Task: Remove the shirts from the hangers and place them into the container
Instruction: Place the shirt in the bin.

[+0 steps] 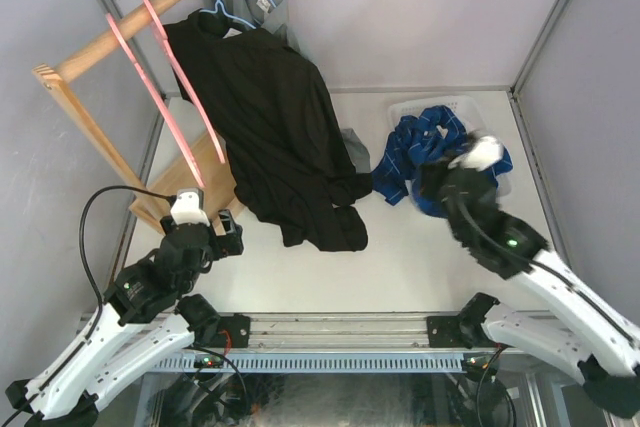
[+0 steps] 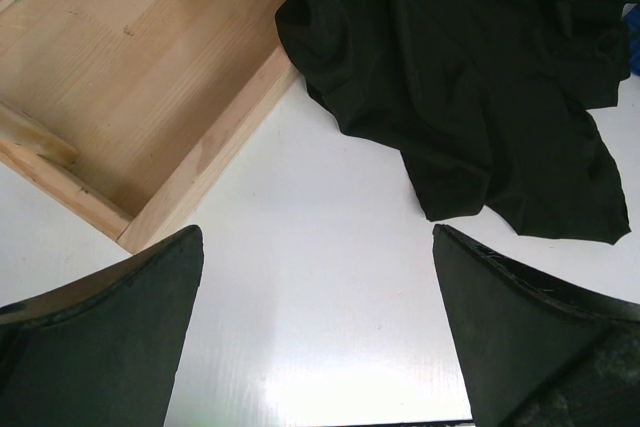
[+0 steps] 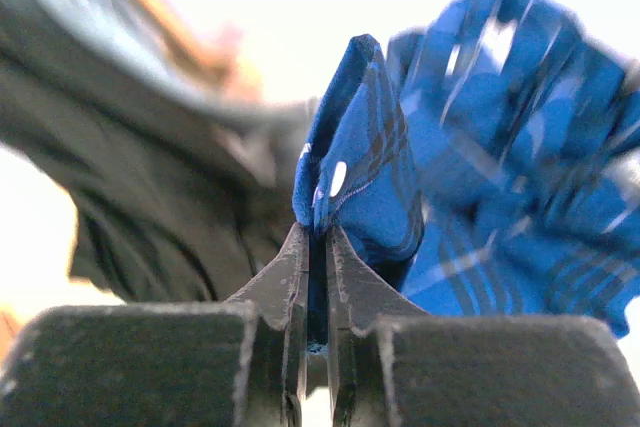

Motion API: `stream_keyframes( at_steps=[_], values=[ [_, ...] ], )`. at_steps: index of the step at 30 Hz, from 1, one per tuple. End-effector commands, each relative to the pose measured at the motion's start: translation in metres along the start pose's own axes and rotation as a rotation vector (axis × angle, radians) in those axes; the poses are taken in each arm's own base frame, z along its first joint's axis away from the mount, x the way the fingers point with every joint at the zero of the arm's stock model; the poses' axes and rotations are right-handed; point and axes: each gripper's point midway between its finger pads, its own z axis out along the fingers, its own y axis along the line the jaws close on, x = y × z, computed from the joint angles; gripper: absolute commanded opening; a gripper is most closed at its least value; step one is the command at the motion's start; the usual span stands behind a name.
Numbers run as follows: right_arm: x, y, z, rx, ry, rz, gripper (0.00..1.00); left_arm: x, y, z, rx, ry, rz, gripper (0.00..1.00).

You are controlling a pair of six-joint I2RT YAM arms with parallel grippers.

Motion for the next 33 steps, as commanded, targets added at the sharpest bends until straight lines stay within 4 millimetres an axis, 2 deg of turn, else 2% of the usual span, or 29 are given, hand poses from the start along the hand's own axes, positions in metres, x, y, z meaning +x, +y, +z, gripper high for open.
stream_keyframes(
  at_steps=[1, 2, 4, 5, 7, 8, 10, 12, 13, 14, 16, 18, 20, 24, 26, 28, 30, 33],
  values=[
    [-0.117, -0.017, -0.023, 0.031, -0.334, 0.034, 0.00, -0.019, -0.007, -0.004, 0.025, -0.048, -0.028, 1.00],
    [-0.131, -0.029, -0.018, 0.063, -0.352, 0.038, 0.00, -0.019, -0.007, -0.004, 0.024, -0.047, -0.028, 1.00],
    [-0.141, -0.041, 0.000, 0.086, -0.305, 0.054, 0.00, -0.019, -0.007, -0.004, 0.023, -0.048, -0.028, 1.00],
    [-0.141, -0.049, 0.013, 0.105, -0.268, 0.071, 0.00, -0.019, -0.006, -0.004, 0.021, -0.047, -0.027, 1.00],
    [-0.126, -0.066, 0.047, 0.139, -0.161, 0.094, 0.00, -0.019, -0.006, -0.004, 0.020, -0.047, -0.027, 1.00],
    [-0.113, -0.072, 0.066, 0.142, -0.095, 0.099, 0.00, -0.019, -0.006, -0.004, 0.022, -0.048, -0.028, 1.00],
    [-0.073, -0.076, 0.105, 0.098, 0.095, 0.090, 0.01, -0.019, -0.006, -0.004, 0.023, -0.048, -0.028, 0.99],
    [-0.016, -0.078, 0.138, 0.077, 0.339, 0.089, 0.04, -0.019, -0.007, -0.004, 0.024, -0.047, -0.028, 0.99],
    [0.010, -0.077, 0.147, 0.061, 0.446, 0.086, 0.05, -0.019, -0.006, -0.004, 0.024, -0.046, -0.028, 0.99],
    [0.037, -0.084, 0.156, 0.101, 0.533, 0.085, 0.06, -0.019, -0.006, -0.004, 0.023, -0.048, -0.028, 0.99],
    [0.079, -0.098, 0.163, 0.159, 0.658, 0.059, 0.07, -0.020, -0.006, -0.005, 0.022, -0.050, -0.031, 0.99],
    [0.107, -0.116, 0.163, 0.234, 0.694, 0.038, 0.09, -0.020, -0.004, -0.005, 0.018, -0.055, -0.035, 0.99],
    [0.121, -0.132, 0.160, 0.289, 0.699, 0.045, 0.11, -0.020, -0.004, -0.006, 0.018, -0.059, -0.041, 0.99],
    [0.131, -0.171, 0.132, 0.440, 0.705, 0.069, 0.12, -0.020, -0.004, -0.006, 0.021, -0.058, -0.040, 0.99],
    [0.126, -0.182, 0.119, 0.460, 0.653, 0.107, 0.13, -0.020, -0.005, -0.005, 0.019, -0.054, -0.037, 0.99],
    [0.107, -0.185, 0.108, 0.455, 0.579, 0.114, 0.16, -0.019, -0.006, -0.004, 0.022, -0.049, -0.033, 0.99],
    [0.081, -0.173, 0.104, 0.366, 0.501, 0.096, 0.18, -0.018, -0.008, -0.003, 0.028, -0.041, -0.024, 1.00],
    [0.038, -0.133, 0.098, 0.151, 0.404, 0.068, 0.30, -0.017, -0.011, -0.002, 0.035, -0.029, -0.014, 1.00]
  ],
)
